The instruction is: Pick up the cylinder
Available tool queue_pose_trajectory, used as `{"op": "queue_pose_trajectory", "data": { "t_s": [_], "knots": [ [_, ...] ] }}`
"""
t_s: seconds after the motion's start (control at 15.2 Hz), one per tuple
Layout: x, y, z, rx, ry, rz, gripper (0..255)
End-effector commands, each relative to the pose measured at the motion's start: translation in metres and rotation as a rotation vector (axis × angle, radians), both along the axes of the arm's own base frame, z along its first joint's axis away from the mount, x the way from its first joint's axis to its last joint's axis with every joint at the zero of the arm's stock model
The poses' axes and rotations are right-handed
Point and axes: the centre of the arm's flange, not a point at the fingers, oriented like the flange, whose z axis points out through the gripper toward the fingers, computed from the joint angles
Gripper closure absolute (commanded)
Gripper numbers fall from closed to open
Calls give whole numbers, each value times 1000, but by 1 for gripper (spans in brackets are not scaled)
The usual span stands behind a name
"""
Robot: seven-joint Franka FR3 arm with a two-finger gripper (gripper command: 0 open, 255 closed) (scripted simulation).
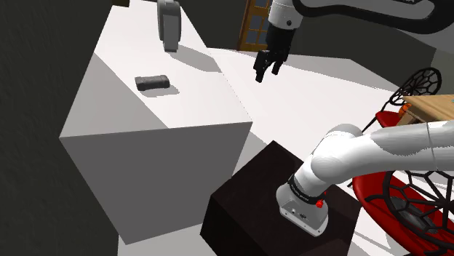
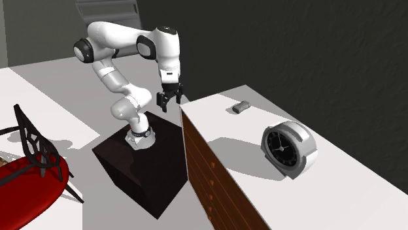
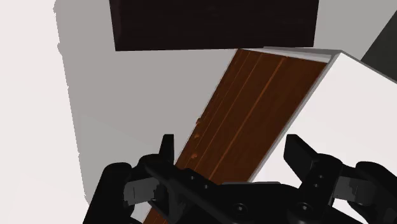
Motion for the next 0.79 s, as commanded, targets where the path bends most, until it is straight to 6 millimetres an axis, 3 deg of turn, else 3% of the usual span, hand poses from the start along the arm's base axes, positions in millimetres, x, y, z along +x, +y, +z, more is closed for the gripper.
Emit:
{"op": "queue_pose_trajectory", "data": {
  "t_s": [0.0, 0.73],
  "knots": [
    [0, 0, 0, 0, 0, 0, 0],
    [113, 76, -16, 14, -26, 334, 0]
  ]
}}
